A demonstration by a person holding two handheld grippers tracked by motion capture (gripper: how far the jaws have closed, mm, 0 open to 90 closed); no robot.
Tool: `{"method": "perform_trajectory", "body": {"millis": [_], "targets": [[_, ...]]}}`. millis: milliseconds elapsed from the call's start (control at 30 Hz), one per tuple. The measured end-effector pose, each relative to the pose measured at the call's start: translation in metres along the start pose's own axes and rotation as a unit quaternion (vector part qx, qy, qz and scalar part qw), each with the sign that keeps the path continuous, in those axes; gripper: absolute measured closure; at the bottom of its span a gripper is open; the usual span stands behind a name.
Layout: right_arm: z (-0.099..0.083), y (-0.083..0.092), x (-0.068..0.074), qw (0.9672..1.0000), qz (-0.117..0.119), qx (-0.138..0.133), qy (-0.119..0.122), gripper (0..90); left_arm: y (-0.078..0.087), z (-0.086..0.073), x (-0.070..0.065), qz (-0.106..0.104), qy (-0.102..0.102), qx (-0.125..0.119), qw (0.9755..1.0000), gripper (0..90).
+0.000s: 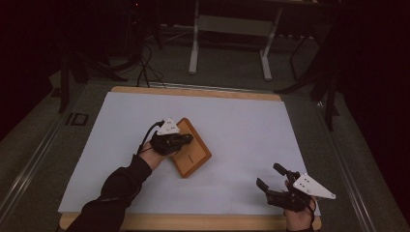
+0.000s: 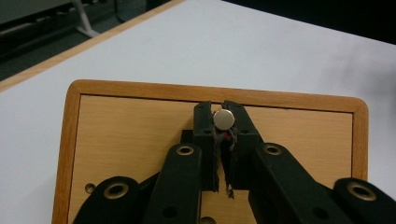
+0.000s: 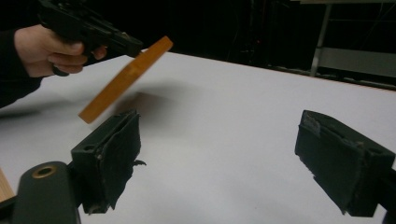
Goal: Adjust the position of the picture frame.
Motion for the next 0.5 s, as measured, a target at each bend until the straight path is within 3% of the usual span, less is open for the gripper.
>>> {"method": "perform_trajectory", "body": {"millis": [500], "targets": [[0.0,0.002,0.0,1.0,0.005,-0.002,-0.001,14.0,-0.046,0.0,-0.014,-0.012,-0.009,0.024,0.9996,85.1]]}}
Point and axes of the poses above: each handheld gripper's, and its own axes: y roughly backward along the jaws, z roughly out of its top, x roughly to its left, the point moved 7 cm from there along -y, roughly forward along the jaws, and after that the axes turned 10 degrees about y, right-handed, at the moved point
